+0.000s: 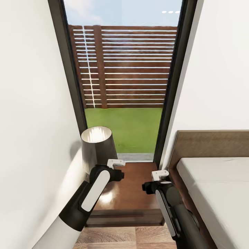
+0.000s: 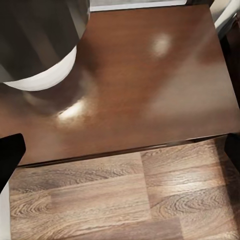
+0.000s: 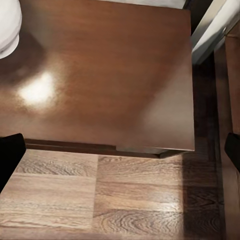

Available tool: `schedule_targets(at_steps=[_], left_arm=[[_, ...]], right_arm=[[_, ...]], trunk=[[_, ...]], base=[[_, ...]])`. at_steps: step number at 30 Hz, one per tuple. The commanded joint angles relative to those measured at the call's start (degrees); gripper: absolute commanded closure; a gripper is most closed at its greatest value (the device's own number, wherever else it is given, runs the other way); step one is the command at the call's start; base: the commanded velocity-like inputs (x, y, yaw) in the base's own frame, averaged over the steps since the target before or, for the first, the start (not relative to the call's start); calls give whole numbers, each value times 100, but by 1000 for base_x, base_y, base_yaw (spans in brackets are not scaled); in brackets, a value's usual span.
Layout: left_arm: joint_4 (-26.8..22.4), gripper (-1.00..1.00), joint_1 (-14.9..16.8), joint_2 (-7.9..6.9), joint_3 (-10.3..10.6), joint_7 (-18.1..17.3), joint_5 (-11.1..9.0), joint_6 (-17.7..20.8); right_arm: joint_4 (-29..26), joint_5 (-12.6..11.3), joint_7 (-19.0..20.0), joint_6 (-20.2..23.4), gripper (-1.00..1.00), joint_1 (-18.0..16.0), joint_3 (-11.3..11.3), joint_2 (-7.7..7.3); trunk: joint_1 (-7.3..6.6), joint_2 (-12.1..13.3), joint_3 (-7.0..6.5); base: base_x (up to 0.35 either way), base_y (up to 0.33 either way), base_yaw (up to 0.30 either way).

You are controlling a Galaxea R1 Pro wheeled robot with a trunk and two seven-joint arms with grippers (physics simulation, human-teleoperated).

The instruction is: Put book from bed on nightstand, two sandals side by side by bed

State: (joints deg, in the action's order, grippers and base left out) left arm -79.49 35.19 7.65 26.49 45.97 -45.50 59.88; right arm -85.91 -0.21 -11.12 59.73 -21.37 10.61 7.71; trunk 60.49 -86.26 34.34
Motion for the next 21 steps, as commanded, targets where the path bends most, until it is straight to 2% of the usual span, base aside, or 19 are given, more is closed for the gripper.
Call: schedule_targets(at_steps=[1,9,21], left_arm=[[-4,-100,3,0,5,60,-55,12],[-15,-100,-58,0,8,61,-55,12],[-21,-100,-86,7,19,61,-56,12]], right_arm=[[-4,-8,-22,27,-100,-3,5,-1],[0,-25,-22,27,-100,0,6,-5],[3,-23,-22,27,-100,1,5,-6]], trunk=[[0,-3,6],[0,-3,6],[0,-3,6]], base=[[0,0,0],[0,0,-25],[0,0,-97]])
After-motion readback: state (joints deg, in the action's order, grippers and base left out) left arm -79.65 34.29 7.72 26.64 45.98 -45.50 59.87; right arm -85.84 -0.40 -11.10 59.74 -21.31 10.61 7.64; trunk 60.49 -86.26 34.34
